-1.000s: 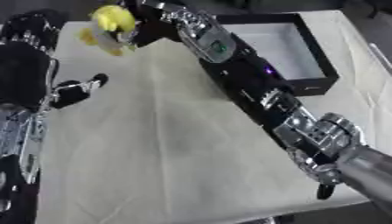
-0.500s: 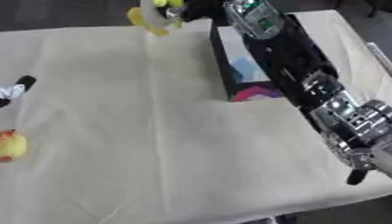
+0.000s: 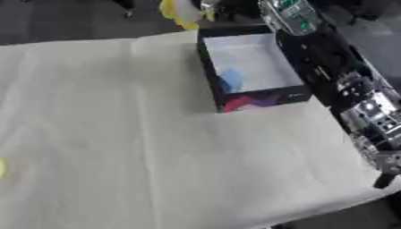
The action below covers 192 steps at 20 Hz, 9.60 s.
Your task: Pick up the objects with one hand, pass them to the other hand, and then place them into the box on the other side of the table.
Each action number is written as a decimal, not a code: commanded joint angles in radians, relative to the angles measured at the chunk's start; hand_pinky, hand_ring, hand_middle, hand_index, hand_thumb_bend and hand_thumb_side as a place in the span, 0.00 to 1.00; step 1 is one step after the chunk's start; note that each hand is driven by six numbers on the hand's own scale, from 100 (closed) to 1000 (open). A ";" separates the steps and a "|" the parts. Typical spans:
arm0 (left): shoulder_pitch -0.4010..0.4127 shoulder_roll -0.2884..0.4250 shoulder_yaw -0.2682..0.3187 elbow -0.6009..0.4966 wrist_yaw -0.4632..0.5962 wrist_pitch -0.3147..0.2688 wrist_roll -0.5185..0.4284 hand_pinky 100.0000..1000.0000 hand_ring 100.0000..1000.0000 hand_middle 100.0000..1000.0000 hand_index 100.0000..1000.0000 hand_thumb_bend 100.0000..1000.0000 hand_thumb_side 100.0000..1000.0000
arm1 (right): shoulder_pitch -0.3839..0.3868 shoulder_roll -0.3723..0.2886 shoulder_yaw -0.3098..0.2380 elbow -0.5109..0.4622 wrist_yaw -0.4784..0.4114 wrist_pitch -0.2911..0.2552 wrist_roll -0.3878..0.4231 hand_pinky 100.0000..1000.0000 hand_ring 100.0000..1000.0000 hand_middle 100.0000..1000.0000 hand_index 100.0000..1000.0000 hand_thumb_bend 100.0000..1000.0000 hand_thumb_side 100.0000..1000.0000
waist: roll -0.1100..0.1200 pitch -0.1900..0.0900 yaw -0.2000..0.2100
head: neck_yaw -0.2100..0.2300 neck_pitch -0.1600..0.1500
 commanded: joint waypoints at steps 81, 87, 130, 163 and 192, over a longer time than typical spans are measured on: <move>0.004 0.225 0.043 0.002 0.336 0.096 -0.157 0.83 0.69 0.68 0.84 0.34 0.50 | 0.201 -0.225 -0.116 0.038 0.026 -0.521 0.003 0.98 1.00 0.85 1.00 0.00 0.29 | 0.029 -0.006 0.012 | 0.054 0.003; -0.057 0.379 -0.073 0.117 0.373 0.037 -0.377 0.85 0.74 0.73 0.86 0.43 0.48 | 0.207 -0.223 -0.135 -0.014 -0.004 -0.480 -0.019 0.97 1.00 0.87 1.00 0.00 0.30 | 0.044 -0.006 0.016 | 0.154 0.023; -0.391 0.025 -0.466 0.414 0.093 0.098 -0.583 0.87 0.79 0.76 0.83 0.76 0.23 | 0.232 -0.161 -0.141 -0.097 -0.006 -0.405 -0.100 0.97 1.00 0.80 1.00 0.00 0.33 | 0.045 -0.014 0.013 | 0.229 0.043; -0.271 -0.040 -0.464 0.418 -0.118 0.127 -0.659 0.77 0.72 0.66 0.74 0.61 0.00 | 0.237 -0.143 -0.142 -0.080 0.026 -0.406 -0.099 0.97 1.00 0.80 1.00 0.00 0.34 | 0.043 -0.012 0.008 | 0.233 0.044; -0.266 -0.015 -0.514 0.294 -0.117 0.111 -0.772 0.70 0.63 0.57 0.65 0.37 0.00 | 0.240 -0.143 -0.144 -0.065 0.027 -0.411 -0.098 0.97 1.00 0.81 1.00 0.00 0.36 | 0.042 -0.013 0.006 | 0.231 0.045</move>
